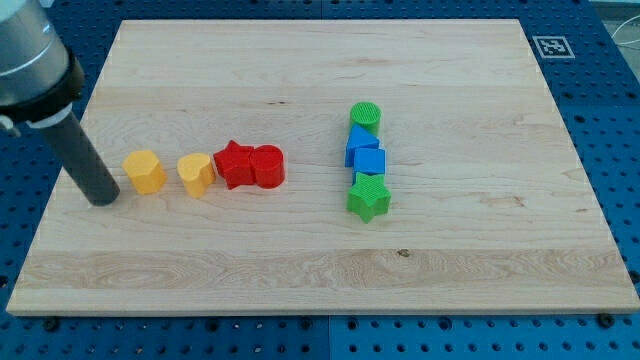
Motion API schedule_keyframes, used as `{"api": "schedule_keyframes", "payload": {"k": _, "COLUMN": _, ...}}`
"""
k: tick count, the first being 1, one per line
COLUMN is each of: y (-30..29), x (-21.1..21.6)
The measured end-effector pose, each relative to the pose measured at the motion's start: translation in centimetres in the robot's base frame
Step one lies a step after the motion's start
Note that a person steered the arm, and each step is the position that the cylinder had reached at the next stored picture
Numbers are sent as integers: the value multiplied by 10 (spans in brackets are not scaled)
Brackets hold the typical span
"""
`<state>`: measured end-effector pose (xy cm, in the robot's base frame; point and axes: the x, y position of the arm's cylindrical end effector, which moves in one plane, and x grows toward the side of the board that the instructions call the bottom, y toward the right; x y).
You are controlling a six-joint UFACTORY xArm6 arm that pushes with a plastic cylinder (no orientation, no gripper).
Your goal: Push the yellow hexagon to the right
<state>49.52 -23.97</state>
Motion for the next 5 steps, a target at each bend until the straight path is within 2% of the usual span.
{"api": "schedule_keyframes", "payload": {"k": 1, "y": 2, "x": -24}}
{"api": "schedule_keyframes", "payload": {"k": 5, "y": 12, "x": -20}}
